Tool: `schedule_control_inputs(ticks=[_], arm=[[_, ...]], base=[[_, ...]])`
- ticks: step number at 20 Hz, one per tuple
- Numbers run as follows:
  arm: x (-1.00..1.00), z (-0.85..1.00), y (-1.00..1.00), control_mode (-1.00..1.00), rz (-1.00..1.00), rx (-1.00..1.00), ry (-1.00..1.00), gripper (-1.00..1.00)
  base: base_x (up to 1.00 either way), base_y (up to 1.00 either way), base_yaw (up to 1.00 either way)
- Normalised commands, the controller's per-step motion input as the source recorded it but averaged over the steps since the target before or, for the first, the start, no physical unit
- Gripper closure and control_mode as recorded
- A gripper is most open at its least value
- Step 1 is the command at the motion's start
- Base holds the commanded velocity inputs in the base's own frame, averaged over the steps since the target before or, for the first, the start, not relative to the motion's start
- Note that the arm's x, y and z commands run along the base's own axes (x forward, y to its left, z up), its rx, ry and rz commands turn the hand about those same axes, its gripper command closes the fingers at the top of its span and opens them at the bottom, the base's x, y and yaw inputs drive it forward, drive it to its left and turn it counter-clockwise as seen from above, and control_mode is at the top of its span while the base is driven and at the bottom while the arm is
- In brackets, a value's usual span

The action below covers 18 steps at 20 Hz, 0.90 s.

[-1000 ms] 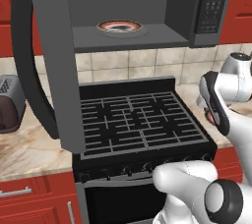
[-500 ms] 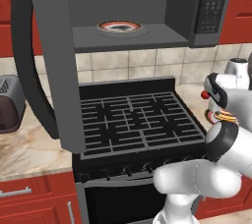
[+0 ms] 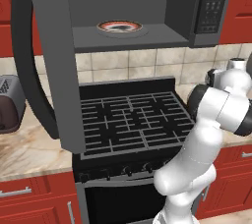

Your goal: Pick the hot dog from the counter and place it in the microwave.

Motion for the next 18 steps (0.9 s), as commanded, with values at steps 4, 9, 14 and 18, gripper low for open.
schedule_control_inputs(ticks=[4,9,14,18], arm=[[0.24,-0.19,-0.54,-1.00,0.16,0.00,-0.04,-1.00],[0.42,-0.39,-0.21,-1.00,0.13,0.01,-0.09,-1.00],[0.40,-0.42,0.00,-1.00,0.10,0.03,-0.08,-1.00],[0.33,-0.39,0.00,-1.00,0.05,0.02,-0.01,-1.00]], base=[[0.00,0.00,0.00],[0.00,0.00,0.00],[0.00,0.00,0.00],[0.00,0.00,0.00]])
